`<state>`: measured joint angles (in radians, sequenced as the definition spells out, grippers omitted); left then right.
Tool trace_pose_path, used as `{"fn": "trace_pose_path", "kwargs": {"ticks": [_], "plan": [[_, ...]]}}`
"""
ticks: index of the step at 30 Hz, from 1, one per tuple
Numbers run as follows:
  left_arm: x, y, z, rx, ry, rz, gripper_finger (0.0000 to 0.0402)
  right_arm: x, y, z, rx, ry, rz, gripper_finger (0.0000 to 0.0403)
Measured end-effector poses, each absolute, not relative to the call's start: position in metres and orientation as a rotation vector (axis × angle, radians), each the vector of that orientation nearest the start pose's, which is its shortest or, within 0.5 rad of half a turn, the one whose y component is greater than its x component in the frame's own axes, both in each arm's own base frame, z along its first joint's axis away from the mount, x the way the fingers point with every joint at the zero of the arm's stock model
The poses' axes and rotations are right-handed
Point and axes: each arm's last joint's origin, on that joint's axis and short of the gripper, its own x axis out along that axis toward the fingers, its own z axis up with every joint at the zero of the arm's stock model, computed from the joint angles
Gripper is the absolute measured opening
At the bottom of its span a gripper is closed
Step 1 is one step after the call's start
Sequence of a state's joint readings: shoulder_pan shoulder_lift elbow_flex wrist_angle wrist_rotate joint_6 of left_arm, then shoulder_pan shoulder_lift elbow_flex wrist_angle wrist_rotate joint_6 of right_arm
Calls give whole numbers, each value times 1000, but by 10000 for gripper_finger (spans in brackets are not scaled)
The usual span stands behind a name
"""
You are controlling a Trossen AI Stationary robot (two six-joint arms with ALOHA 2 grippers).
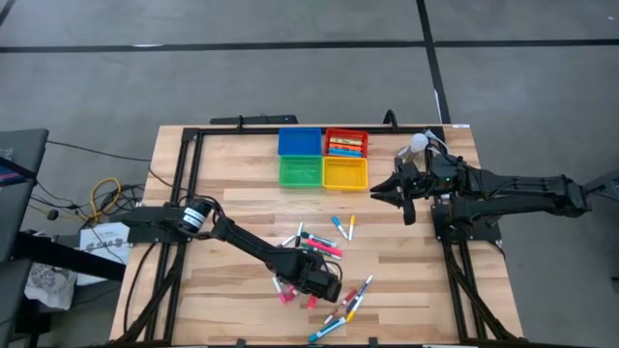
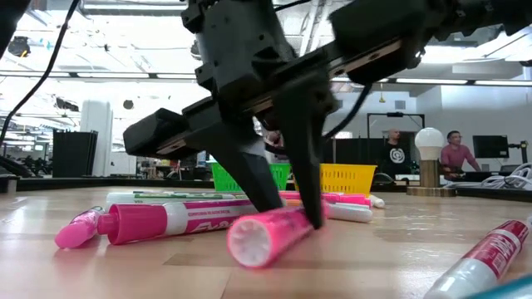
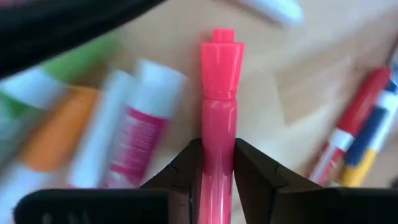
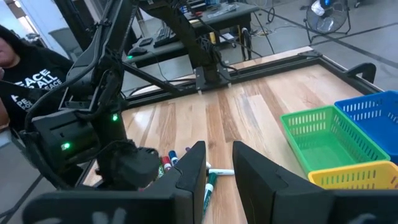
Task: Pick & Place Markers
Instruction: Put the pink marker in the red bin
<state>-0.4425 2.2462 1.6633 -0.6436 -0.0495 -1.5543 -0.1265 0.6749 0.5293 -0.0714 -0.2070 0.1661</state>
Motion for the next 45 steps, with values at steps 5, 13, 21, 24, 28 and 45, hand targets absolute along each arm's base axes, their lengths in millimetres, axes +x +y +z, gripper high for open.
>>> {"fn": "trace_pose_path", "kwargs": {"ticks": [5,13,21,24,28,45], "plan": [[409,-189,144,-1020,1123,655,76,158,-14,272,200,219,63,70],[410,-191,149,-1044,1110,624,76,158,-14,272,200,219,63,70],[410,-193,160,-1067,1088,584,76,158,-14,272,200,219,63,70],[408,-195,178,-1068,1051,540,76,158,-14,272,200,220,63,70],[403,-192,210,-1012,937,481,76,158,-14,271,201,222,63,70],[401,-115,299,-770,551,515,76,158,-14,271,202,223,63,70]]}}
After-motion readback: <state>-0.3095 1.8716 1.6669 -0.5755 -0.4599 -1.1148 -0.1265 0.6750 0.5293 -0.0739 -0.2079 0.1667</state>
